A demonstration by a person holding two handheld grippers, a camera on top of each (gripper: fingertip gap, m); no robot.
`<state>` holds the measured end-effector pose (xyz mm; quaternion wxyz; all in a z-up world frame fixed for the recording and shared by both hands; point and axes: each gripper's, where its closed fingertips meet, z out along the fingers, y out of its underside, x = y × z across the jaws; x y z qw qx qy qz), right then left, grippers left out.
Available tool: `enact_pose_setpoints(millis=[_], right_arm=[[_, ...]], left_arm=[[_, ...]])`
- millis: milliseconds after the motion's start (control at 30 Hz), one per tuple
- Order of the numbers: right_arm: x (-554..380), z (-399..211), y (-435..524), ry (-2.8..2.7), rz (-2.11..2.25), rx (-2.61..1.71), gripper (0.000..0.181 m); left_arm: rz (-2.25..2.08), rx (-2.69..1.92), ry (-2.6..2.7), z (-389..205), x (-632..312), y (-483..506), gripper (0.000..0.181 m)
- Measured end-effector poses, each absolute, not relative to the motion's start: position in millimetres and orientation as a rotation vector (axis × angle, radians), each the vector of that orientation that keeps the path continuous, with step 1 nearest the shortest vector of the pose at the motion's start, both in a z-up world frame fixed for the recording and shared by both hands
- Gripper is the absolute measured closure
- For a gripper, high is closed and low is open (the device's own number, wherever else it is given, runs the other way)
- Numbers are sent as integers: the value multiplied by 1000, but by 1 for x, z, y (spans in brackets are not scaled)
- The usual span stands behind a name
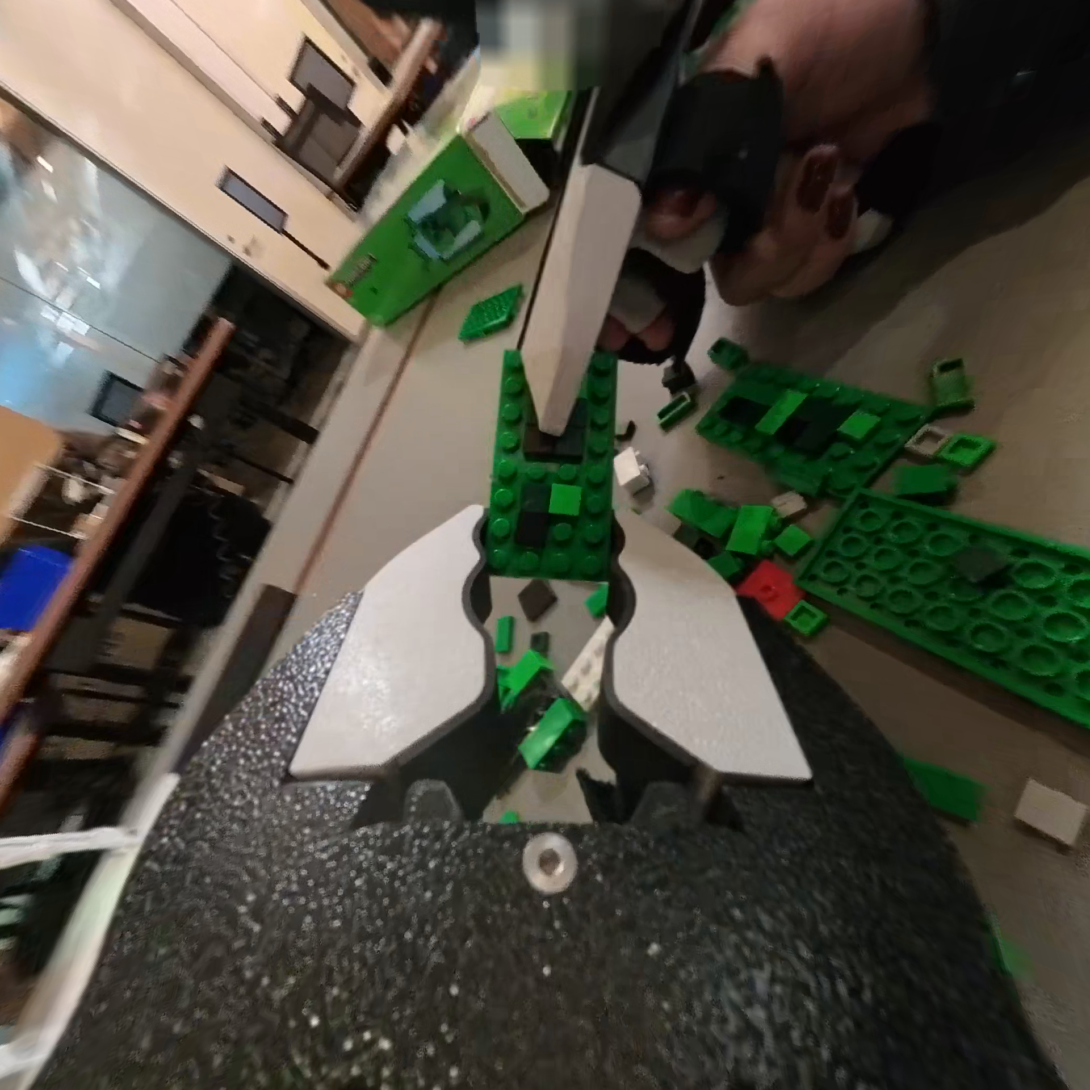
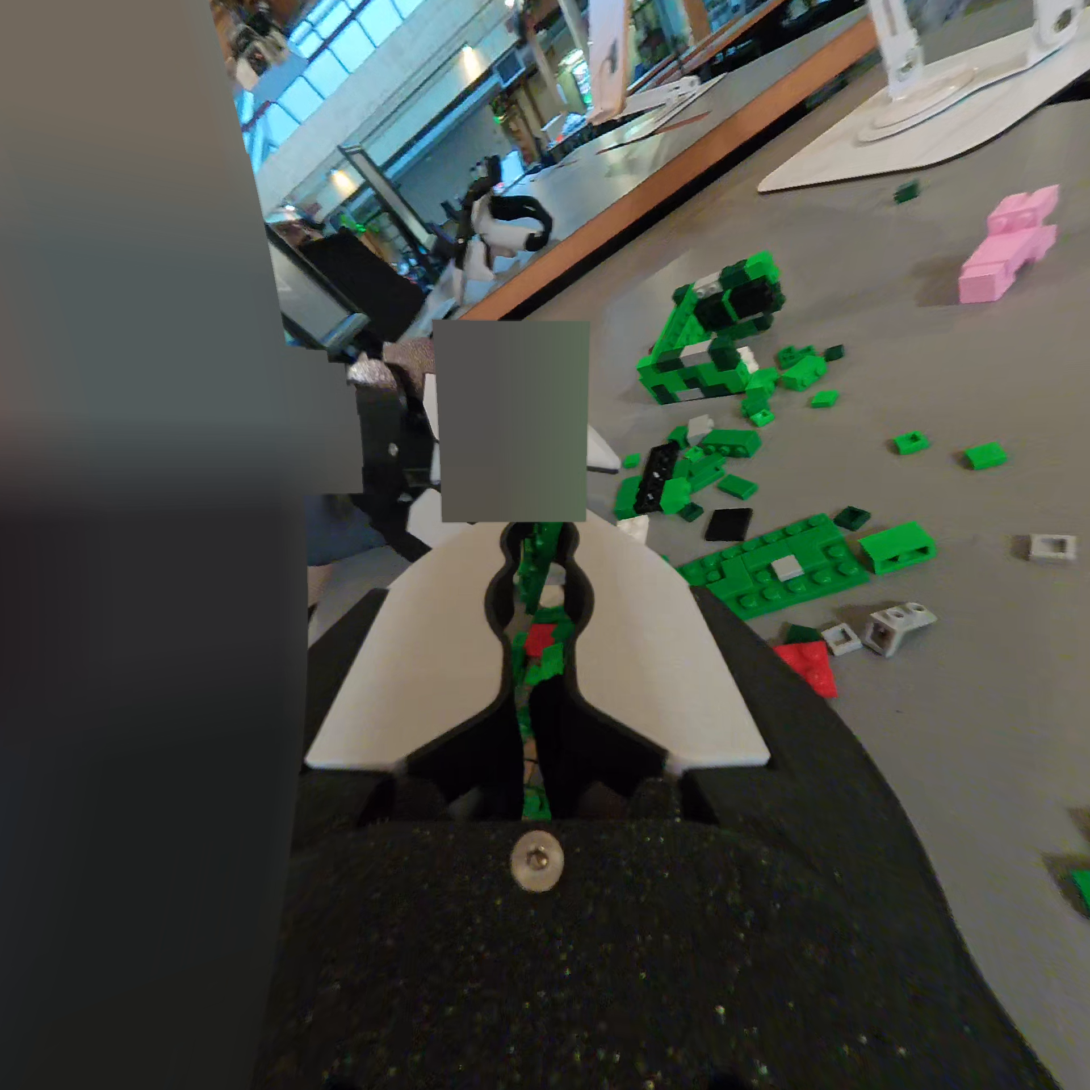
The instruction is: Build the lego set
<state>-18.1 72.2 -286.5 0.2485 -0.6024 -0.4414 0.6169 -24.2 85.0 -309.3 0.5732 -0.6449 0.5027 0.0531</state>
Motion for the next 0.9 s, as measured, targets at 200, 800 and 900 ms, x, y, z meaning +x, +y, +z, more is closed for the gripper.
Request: enact_pose_setpoints(millis=[200,800,900], right_arm=[[-8,-277,82,-1120,1568,-1561,122],[18,-300,40,-1586,1252,-1390,118],[18,-310,34,-1676,1181,-1393,124]], left_arm=[[-214,-1698,1119,-323,-24,79,146],[-444,-1794,1351,-340,-2,38,145],[-433,-1811,1388,-344,-1,35,145]])
